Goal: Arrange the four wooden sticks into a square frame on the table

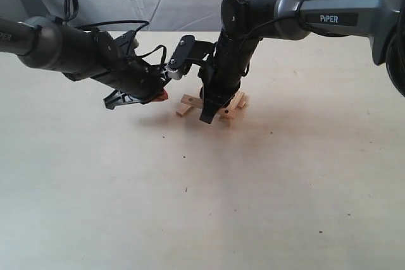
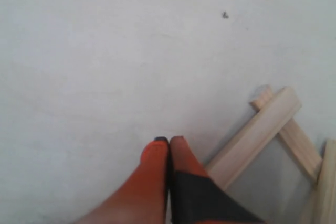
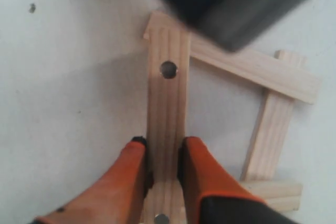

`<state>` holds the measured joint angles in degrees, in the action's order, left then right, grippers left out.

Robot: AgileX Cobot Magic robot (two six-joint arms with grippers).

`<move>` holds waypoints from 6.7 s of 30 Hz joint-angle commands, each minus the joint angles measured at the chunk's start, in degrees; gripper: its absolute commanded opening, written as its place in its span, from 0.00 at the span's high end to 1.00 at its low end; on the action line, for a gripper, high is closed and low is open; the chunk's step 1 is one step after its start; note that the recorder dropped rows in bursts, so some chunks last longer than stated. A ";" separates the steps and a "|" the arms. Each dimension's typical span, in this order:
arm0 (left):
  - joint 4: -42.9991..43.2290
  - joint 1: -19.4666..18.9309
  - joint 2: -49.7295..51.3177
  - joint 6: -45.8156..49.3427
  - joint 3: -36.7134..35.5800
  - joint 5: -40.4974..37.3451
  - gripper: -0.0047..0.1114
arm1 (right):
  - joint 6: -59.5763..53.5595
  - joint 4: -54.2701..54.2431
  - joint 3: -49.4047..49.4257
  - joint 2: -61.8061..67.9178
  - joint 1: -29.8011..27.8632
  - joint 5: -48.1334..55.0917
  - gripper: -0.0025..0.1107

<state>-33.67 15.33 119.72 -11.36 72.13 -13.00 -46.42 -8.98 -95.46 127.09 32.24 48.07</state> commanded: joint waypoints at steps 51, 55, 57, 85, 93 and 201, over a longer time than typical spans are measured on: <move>-21.84 -5.48 10.62 14.99 9.94 -20.90 0.96 | 8.90 -0.50 0.26 -0.13 -0.26 -2.22 0.58; -21.84 -5.48 10.62 14.99 9.94 -20.90 0.96 | 12.60 1.01 0.17 -3.74 -0.55 -1.49 0.58; -21.84 -5.48 10.62 14.99 9.94 -20.90 0.96 | 17.42 2.27 0.17 -4.79 -1.66 0.46 0.59; -23.49 -5.48 10.62 14.87 9.94 -23.45 0.96 | 30.17 -3.52 0.29 1.80 -6.42 14.47 0.97; -24.11 -5.48 10.62 14.87 9.94 -24.39 0.96 | 30.17 -3.52 0.29 1.80 -6.42 14.30 0.97; 24.07 -13.65 -21.10 3.85 9.99 -21.56 0.96 | 47.31 -0.99 -2.63 3.36 -12.80 0.15 0.98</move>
<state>-10.16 1.87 99.16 -7.29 82.16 -35.20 -0.90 -11.85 -96.34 130.73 19.71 45.05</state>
